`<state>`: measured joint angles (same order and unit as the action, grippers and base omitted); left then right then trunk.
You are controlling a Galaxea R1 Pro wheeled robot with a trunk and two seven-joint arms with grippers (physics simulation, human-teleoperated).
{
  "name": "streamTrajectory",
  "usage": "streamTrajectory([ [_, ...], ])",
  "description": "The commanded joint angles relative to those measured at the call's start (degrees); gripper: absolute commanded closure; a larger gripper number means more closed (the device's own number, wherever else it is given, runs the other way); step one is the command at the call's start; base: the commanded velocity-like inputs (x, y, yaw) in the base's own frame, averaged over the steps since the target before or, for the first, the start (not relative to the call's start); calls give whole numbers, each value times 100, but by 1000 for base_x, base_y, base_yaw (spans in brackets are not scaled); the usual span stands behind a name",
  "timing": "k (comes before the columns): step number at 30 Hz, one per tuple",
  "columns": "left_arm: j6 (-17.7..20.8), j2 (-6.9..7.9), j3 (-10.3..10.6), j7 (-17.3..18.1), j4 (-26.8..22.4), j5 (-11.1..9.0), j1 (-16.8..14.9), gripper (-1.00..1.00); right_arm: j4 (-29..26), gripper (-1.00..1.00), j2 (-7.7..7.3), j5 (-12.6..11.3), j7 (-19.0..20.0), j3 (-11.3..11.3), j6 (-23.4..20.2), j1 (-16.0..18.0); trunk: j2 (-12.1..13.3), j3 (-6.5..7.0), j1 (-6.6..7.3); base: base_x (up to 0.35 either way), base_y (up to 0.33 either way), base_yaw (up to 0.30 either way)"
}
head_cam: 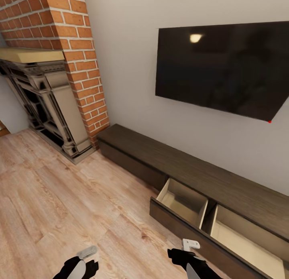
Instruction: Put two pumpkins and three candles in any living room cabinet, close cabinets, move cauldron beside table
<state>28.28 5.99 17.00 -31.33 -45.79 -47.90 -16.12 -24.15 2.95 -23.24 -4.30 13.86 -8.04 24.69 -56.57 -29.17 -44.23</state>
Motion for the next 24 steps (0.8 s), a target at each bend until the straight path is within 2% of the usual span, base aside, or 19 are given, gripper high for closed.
streamTrajectory([
  [1,3,11,31,-56,-9,-56,-5,-100,-12,-100,-6,-50,-45,46,-21,1,-4,-6,0,0,0,292],
  [9,2,16,31,-51,-9,-61,-1,-100,-11,-100,-5,-15,-45,46,-17,1,-4,-6,0,20,6,291],
  [14,2,31,-18,-49,-9,-61,3,-100,-9,-100,-5,154,-49,46,-7,1,-4,-6,0,158,111,291],
  [20,2,48,-101,-49,-9,-61,4,-100,-5,-100,-5,178,-45,45,-5,1,-4,-6,0,211,156,292],
  [24,2,57,-108,-49,-9,-61,4,-100,-2,-100,-5,179,-46,45,1,1,-4,-6,0,69,46,292],
])
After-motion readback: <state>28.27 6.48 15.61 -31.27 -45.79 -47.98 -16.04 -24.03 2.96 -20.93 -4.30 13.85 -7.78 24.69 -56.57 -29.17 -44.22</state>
